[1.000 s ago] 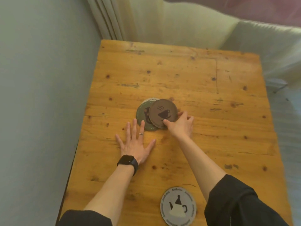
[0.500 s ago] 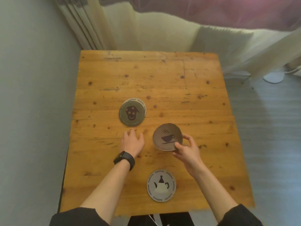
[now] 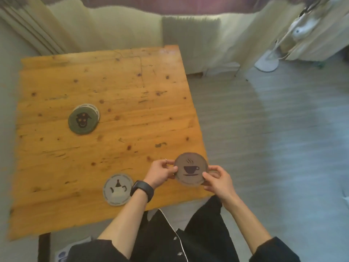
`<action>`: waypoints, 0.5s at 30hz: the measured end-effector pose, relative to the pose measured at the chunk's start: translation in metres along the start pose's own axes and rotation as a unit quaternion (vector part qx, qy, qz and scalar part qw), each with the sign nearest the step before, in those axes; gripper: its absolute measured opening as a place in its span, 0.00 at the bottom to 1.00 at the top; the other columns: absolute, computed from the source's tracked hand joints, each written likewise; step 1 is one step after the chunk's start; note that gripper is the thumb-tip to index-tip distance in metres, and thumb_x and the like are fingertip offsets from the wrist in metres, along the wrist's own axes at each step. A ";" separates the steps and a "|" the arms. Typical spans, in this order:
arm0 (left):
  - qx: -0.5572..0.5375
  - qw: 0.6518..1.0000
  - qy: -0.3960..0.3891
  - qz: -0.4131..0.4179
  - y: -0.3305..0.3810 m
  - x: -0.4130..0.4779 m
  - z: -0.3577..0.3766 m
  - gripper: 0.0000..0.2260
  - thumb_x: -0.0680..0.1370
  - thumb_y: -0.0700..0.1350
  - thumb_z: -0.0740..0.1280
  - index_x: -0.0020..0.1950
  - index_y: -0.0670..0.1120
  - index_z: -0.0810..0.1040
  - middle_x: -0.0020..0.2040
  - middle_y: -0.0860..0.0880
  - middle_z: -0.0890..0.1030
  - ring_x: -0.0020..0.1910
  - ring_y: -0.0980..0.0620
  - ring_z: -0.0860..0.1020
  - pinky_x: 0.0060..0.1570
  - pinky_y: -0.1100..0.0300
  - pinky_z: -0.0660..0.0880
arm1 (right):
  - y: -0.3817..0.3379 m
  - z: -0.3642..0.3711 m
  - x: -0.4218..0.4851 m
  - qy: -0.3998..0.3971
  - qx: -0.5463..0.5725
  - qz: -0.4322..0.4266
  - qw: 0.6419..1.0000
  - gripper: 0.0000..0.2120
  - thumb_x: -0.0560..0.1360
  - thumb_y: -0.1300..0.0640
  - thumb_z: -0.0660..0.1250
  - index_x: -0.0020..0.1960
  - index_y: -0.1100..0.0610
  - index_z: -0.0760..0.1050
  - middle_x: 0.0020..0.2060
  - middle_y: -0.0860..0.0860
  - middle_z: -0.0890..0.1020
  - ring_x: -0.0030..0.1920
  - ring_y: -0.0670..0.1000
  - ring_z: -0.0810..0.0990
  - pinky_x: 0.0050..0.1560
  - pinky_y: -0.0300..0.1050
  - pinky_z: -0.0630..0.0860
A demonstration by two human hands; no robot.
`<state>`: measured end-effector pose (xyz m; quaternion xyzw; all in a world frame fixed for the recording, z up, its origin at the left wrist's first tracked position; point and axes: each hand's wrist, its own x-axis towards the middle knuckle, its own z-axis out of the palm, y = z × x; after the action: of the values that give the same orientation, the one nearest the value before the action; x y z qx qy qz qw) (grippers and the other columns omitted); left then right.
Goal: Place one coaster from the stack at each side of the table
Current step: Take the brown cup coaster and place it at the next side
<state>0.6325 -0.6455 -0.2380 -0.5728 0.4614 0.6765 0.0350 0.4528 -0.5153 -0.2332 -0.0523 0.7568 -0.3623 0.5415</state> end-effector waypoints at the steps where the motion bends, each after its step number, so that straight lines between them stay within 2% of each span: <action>1: 0.004 1.000 0.016 0.001 0.007 0.006 0.017 0.08 0.77 0.43 0.72 0.54 0.45 0.79 0.42 0.44 0.83 0.32 0.55 0.81 0.31 0.66 0.75 | 0.000 -0.020 0.010 -0.006 -0.019 -0.016 1.000 0.08 0.78 0.60 0.70 0.56 0.54 0.75 0.45 0.56 0.86 0.43 0.53 0.86 0.38 0.46 0.82; 3: 0.008 0.999 0.052 0.002 0.017 0.017 0.051 0.04 0.75 0.44 0.73 0.48 0.48 0.79 0.43 0.42 0.84 0.35 0.52 0.81 0.39 0.59 0.79 | -0.001 -0.057 0.032 -0.017 -0.044 -0.054 0.997 0.09 0.78 0.61 0.70 0.56 0.52 0.76 0.42 0.56 0.86 0.40 0.52 0.86 0.39 0.47 0.82; 5: 0.019 0.997 0.075 -0.003 0.026 0.022 0.084 0.05 0.75 0.46 0.73 0.48 0.49 0.79 0.43 0.40 0.85 0.38 0.49 0.81 0.47 0.51 0.81 | -0.009 -0.087 0.049 -0.016 -0.081 -0.084 0.993 0.10 0.77 0.61 0.70 0.54 0.47 0.76 0.43 0.56 0.85 0.39 0.52 0.85 0.40 0.47 0.83; 6: 0.025 0.996 0.089 -0.005 0.031 0.024 0.098 0.06 0.75 0.47 0.73 0.49 0.49 0.79 0.44 0.40 0.85 0.39 0.48 0.82 0.47 0.50 0.81 | -0.017 -0.100 0.055 -0.015 -0.099 -0.093 0.991 0.10 0.77 0.60 0.70 0.52 0.46 0.76 0.43 0.55 0.84 0.39 0.52 0.85 0.39 0.47 0.83; 8: 0.007 0.991 0.131 -0.005 0.043 0.022 0.122 0.07 0.75 0.48 0.73 0.50 0.48 0.79 0.44 0.42 0.85 0.38 0.49 0.82 0.42 0.49 0.81 | -0.032 -0.121 0.068 -0.022 -0.122 -0.109 0.986 0.09 0.77 0.59 0.70 0.50 0.45 0.77 0.43 0.54 0.84 0.39 0.53 0.85 0.39 0.48 0.83; 10: -0.031 0.983 0.178 -0.013 0.058 0.026 0.138 0.08 0.76 0.49 0.72 0.52 0.47 0.78 0.45 0.44 0.85 0.38 0.49 0.81 0.33 0.54 0.78 | -0.060 -0.135 0.085 -0.039 -0.163 -0.124 0.978 0.08 0.77 0.58 0.71 0.49 0.45 0.77 0.42 0.51 0.85 0.40 0.53 0.86 0.40 0.51 0.85; 12: -0.047 0.981 0.188 -0.029 0.060 0.030 0.144 0.10 0.76 0.49 0.71 0.53 0.45 0.79 0.46 0.45 0.85 0.40 0.50 0.81 0.31 0.58 0.75 | -0.068 -0.134 0.091 -0.044 -0.192 -0.129 0.972 0.07 0.77 0.56 0.71 0.49 0.45 0.77 0.42 0.50 0.84 0.40 0.51 0.86 0.42 0.52 0.85; 15: -0.088 0.968 0.230 -0.047 0.063 0.043 0.145 0.08 0.75 0.51 0.73 0.49 0.49 0.79 0.47 0.44 0.84 0.46 0.47 0.82 0.47 0.52 0.79 | -0.090 -0.126 0.110 -0.067 -0.249 -0.149 0.954 0.07 0.75 0.54 0.71 0.46 0.42 0.76 0.40 0.47 0.85 0.41 0.51 0.86 0.46 0.54 0.84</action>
<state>0.4745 -0.6058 -0.2478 -0.7349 0.3683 0.5622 -0.0907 0.2718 -0.5709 -0.2461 -0.3224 0.7684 -0.2346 0.5006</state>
